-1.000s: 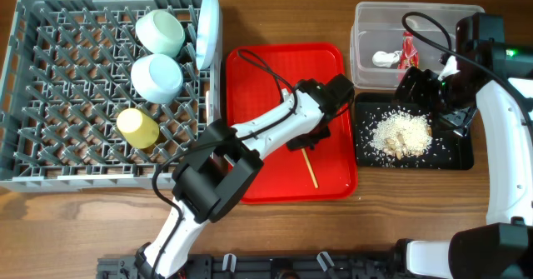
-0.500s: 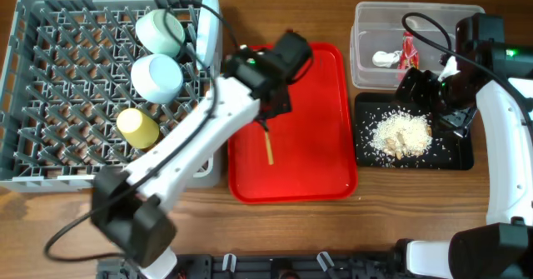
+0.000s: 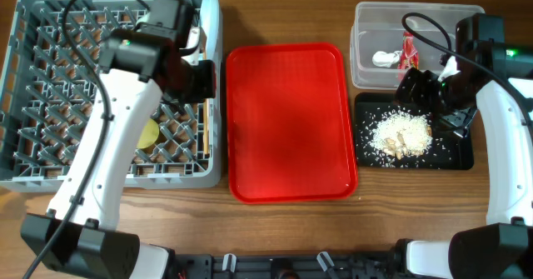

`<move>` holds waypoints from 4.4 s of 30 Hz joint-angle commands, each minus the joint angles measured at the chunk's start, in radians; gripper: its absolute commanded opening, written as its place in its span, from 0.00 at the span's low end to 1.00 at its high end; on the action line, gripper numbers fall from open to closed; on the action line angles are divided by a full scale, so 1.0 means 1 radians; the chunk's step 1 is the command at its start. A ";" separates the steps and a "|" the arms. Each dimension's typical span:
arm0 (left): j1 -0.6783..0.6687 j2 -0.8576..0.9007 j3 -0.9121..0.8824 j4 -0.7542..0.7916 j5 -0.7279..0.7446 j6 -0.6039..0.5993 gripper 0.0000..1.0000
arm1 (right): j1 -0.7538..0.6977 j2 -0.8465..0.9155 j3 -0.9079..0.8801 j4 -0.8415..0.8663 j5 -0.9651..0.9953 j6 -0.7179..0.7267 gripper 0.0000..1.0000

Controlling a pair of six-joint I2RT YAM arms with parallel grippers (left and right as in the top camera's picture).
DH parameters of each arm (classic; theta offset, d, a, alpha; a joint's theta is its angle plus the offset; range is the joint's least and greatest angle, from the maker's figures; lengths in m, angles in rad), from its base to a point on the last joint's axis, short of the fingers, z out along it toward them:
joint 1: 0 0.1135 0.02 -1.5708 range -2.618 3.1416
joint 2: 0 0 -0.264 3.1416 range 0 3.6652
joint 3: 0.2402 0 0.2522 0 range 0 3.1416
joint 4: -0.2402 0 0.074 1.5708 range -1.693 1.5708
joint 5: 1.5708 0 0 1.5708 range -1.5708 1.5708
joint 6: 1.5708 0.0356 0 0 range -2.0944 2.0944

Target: Sort waste into correct bins and load items into the dishwasher rack

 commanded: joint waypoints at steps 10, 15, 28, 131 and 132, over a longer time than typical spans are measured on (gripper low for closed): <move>0.128 0.008 -0.323 0.286 0.106 0.154 0.04 | -0.003 -0.021 0.018 -0.006 -0.008 -0.005 1.00; 0.128 0.033 -0.364 0.349 0.084 0.151 0.04 | -0.003 -0.021 0.018 -0.006 -0.008 -0.005 1.00; 0.128 -0.091 -0.363 0.375 0.045 0.092 0.83 | 0.040 -0.021 0.018 0.024 -0.018 -0.087 1.00; 0.286 -1.321 -0.990 0.470 0.074 0.098 1.00 | 0.126 -1.544 -1.505 1.424 -0.017 -0.463 1.00; 0.285 -1.357 -1.045 0.518 0.083 0.098 1.00 | 0.126 -1.544 -1.505 1.424 -0.017 -0.463 1.00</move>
